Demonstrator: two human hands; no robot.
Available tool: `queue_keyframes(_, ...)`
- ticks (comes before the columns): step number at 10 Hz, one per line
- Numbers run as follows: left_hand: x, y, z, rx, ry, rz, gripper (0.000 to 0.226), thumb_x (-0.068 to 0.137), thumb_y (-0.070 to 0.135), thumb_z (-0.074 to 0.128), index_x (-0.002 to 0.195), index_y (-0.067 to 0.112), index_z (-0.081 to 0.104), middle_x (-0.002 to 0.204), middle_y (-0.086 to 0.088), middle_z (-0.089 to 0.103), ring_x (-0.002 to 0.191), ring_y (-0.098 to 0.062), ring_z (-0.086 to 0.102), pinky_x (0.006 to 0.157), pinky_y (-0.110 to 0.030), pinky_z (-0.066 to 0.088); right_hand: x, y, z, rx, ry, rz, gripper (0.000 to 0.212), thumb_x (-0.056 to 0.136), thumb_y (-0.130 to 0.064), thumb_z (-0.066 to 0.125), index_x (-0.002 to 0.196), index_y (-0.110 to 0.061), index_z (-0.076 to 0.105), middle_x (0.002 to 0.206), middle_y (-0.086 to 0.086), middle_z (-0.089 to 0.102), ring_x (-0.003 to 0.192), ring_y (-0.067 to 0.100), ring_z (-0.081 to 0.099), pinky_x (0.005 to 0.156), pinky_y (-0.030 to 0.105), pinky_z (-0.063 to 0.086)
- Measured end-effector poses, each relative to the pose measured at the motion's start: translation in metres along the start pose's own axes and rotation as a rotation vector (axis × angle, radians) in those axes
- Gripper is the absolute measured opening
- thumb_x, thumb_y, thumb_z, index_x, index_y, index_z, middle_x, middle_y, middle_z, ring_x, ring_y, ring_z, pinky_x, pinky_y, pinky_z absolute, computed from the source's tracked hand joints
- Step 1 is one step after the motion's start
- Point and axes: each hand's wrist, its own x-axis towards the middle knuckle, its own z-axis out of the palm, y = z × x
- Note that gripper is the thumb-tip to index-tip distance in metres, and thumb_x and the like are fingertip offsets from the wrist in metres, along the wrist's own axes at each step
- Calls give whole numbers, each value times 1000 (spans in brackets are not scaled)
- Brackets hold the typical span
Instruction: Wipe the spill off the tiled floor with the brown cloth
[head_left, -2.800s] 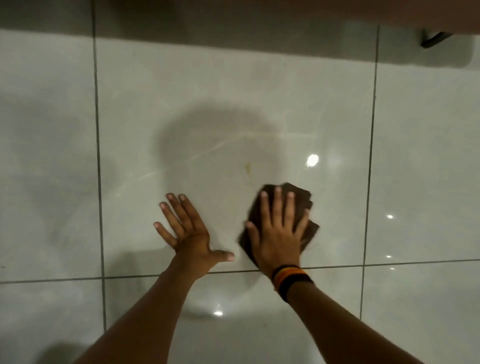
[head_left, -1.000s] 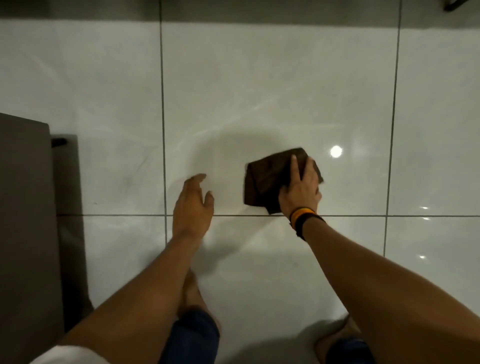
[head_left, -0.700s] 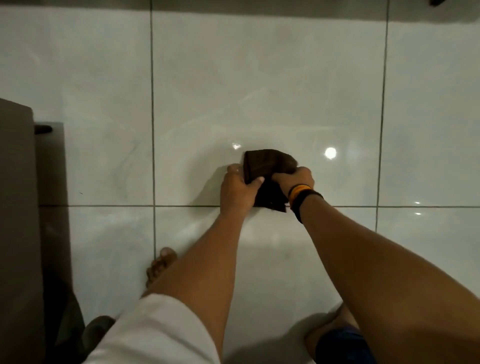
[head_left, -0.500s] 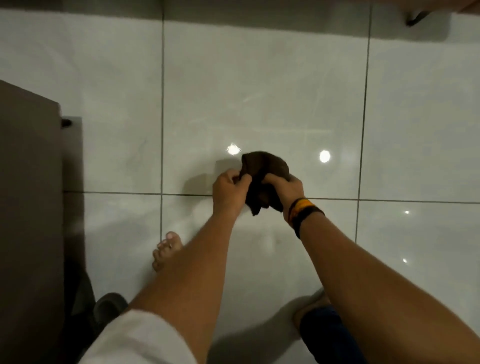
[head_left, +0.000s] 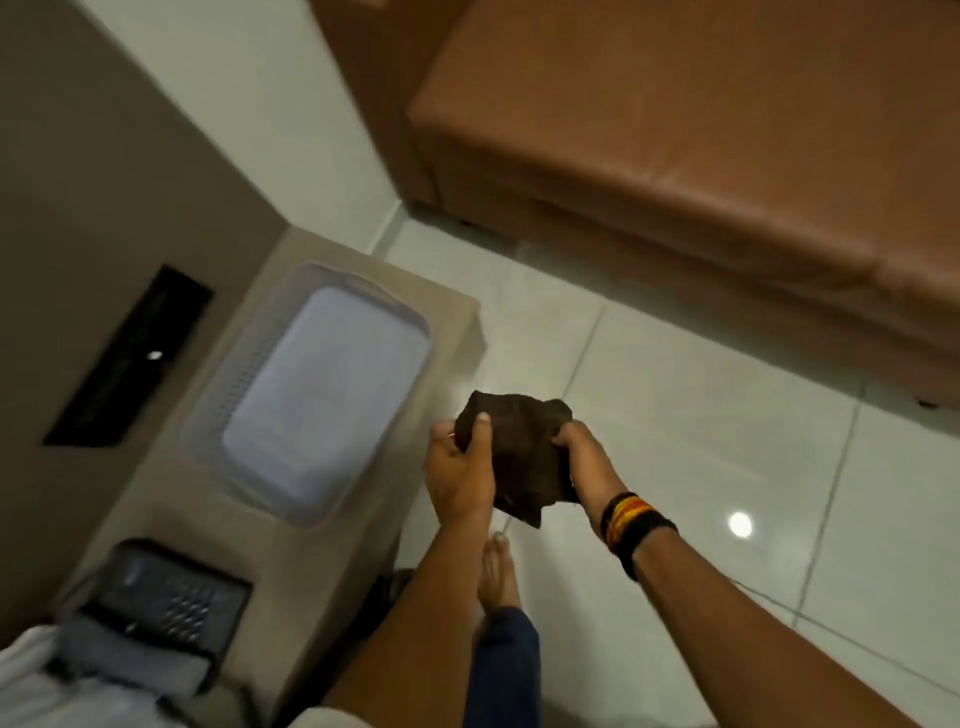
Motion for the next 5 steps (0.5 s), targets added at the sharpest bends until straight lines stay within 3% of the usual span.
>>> queue_keyframes(1,35,25,-56,-101,208,52,21,94,29,70,106,15,64,97,0,68,95,-25,70,76,-30,55,5,-44,76,-211,-94,-157,23,96,-16,54,117,-16,64,101,8,70,87,23,67,68,30,55)
queue_keyframes(2,75,32,-104,-177,371,60,24,96,26,69,112,10,64,105,-6,67,99,-29,68,84,-40,57,25,-70,149,-383,-116,-317,37,95,-16,68,130,-21,63,117,5,72,109,26,68,97,43,59)
queue_keyframes(3,122,19,-144,-208,408,-39,31,97,24,67,118,1,64,116,-18,69,103,-32,68,83,-37,52,46,-90,212,-542,-139,-439,45,92,-15,75,134,-20,62,114,5,67,104,21,63,101,38,55)
queue_keyframes(4,161,-3,-170,-102,324,-109,34,97,19,66,121,-4,62,122,-25,68,115,-41,66,90,-38,49,71,-102,255,-646,-186,-437,56,95,-10,72,146,-17,51,120,9,63,107,24,62,102,37,53)
queue_keyframes(5,157,-5,-183,60,269,-63,38,99,24,61,131,3,56,124,-24,68,115,-41,66,94,-44,54,79,-94,258,-742,-142,-450,56,98,-11,66,150,-16,46,135,12,65,123,30,63,109,48,52)
